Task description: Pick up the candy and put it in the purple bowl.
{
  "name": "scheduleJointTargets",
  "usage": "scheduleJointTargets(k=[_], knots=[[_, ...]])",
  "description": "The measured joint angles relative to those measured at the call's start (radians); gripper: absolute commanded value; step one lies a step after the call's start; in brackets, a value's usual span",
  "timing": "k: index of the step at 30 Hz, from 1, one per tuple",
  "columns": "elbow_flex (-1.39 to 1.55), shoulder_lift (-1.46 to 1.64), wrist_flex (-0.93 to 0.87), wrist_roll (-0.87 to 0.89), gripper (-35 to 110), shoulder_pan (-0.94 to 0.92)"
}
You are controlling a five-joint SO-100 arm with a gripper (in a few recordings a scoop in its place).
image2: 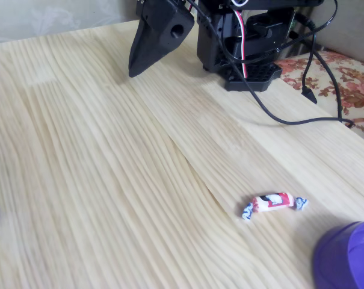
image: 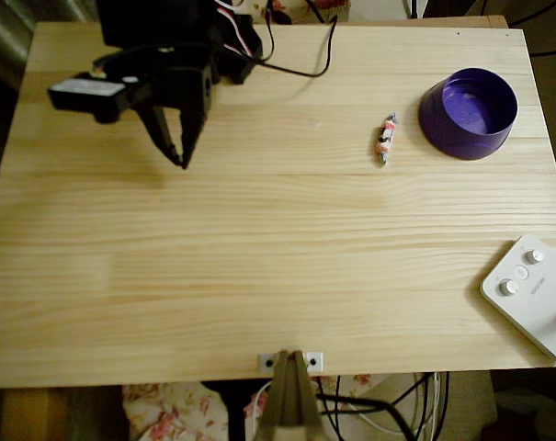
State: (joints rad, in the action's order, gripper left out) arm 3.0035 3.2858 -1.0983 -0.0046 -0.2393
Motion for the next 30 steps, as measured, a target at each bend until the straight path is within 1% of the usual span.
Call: scheduleJointTargets(k=[25, 30], knots=[[0.0, 0.0, 0.0, 0.0, -1, 0.0], [0.0, 0.0, 0.0, -0.038, -1, 0.037]])
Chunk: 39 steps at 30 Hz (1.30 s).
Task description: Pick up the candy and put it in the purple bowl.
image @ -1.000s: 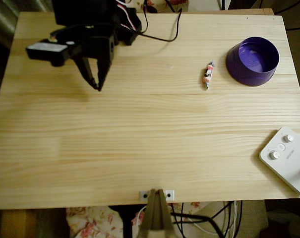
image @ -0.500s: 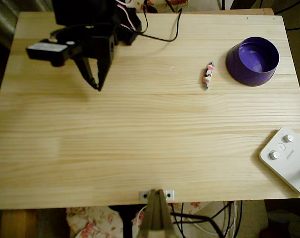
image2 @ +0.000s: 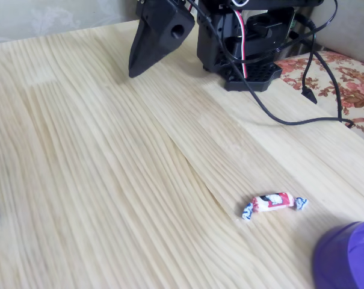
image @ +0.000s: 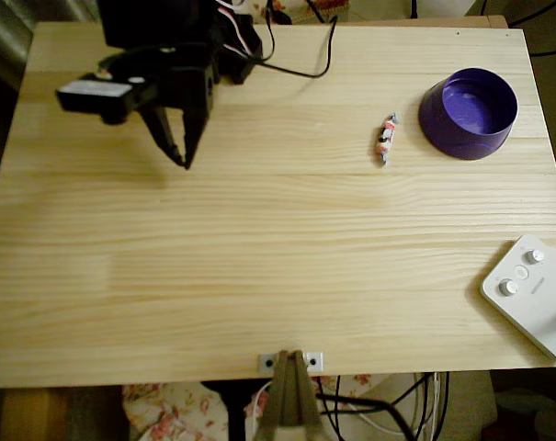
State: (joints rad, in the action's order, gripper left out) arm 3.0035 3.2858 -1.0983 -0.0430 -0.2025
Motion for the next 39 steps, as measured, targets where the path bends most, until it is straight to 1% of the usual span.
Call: scheduleJointTargets(k=[3, 14, 16, 19, 23, 31, 33, 39], knots=[[0.0, 0.0, 0.0, -0.034, -1, 0.038], [0.02, 0.002, 0.026, -0.078, -1, 0.078], [0.02, 0.002, 0.025, -0.063, -1, 0.071], [0.02, 0.002, 0.003, 0.012, -1, 0.055], [0.002, -0.002, -0.018, 0.044, -1, 0.066], [-0.216, -0.15, -0.064, 0.118, -1, 0.187], [-0.307, -0.241, -0.084, 0.16, -1, 0.213], [-0.624, -0.624, -0.184, 0.344, -1, 0.399]])
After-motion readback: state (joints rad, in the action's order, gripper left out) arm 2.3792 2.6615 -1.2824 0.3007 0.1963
